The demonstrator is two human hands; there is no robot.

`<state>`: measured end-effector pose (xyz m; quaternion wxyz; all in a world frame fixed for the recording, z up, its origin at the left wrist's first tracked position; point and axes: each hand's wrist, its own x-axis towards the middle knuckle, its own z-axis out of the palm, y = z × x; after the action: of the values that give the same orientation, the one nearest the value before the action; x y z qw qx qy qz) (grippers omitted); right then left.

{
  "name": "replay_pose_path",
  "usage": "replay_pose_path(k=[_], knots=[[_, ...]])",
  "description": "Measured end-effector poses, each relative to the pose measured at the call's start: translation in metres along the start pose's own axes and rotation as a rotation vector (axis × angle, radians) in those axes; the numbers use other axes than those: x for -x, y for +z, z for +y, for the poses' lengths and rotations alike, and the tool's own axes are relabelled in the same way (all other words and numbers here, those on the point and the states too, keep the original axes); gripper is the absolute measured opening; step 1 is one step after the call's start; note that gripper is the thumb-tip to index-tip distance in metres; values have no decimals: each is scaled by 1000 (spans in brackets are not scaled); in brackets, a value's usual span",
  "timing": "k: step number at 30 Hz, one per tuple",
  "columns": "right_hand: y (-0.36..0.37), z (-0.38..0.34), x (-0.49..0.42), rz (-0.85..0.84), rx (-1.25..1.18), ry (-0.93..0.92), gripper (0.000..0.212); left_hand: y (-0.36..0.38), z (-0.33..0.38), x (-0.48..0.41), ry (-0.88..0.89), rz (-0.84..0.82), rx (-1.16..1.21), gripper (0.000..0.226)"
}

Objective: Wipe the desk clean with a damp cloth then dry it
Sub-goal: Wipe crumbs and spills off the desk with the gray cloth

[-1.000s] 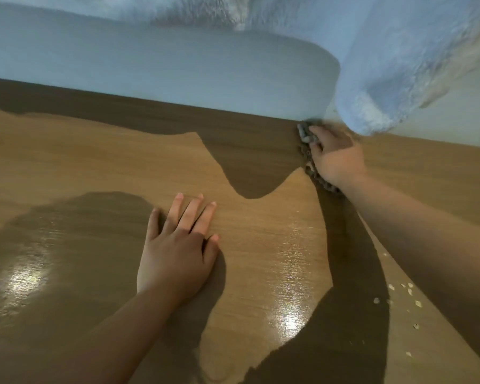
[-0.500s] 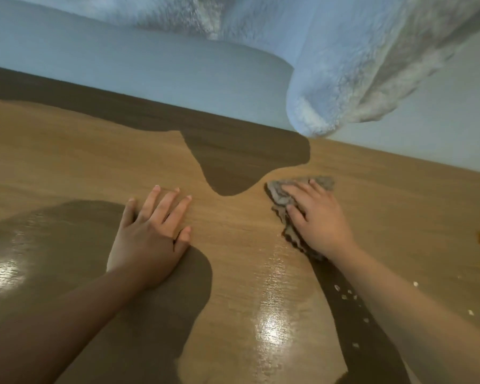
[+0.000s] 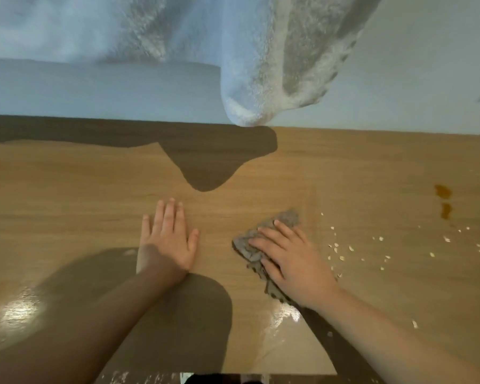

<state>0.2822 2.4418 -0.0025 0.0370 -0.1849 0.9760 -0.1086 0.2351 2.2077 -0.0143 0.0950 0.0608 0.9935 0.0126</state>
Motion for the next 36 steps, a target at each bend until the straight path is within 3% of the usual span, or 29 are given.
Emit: replay_pose_path(k=[5, 9, 13, 16, 19, 22, 24, 27, 32, 36], knots=[[-7, 8, -56, 43, -80, 328, 42, 7, 46, 24, 74, -11, 6, 81], [5, -35, 23, 47, -102, 116, 38, 4, 49, 38, 117, -64, 11, 77], [-7, -22, 61, -105, -14, -17, 40, 15, 63, 71, 211, -102, 4, 71], [-14, 14, 22, -77, -68, 110, 43, 19, 63, 79, 215, -97, 54, 91], [-16, 15, 10, -29, -105, 259, 42, 16, 64, 80, 210, -58, 48, 91], [-3, -10, 67, 18, -70, 132, 38, 13, 67, 81, 184, -89, 42, 75], [-5, -20, 102, -42, -54, 30, 39, 14, 72, 84, 168, -98, 38, 73], [-15, -2, 91, -99, -45, 9, 40, 18, 79, 88, 158, -64, 63, 72], [-9, -9, 58, 30, -120, 298, 44, 18, 83, 94, 167, -106, 44, 74], [1, -41, 112, -41, -95, 40, 42, 17, 82, 101, 181, -88, 75, 73]])
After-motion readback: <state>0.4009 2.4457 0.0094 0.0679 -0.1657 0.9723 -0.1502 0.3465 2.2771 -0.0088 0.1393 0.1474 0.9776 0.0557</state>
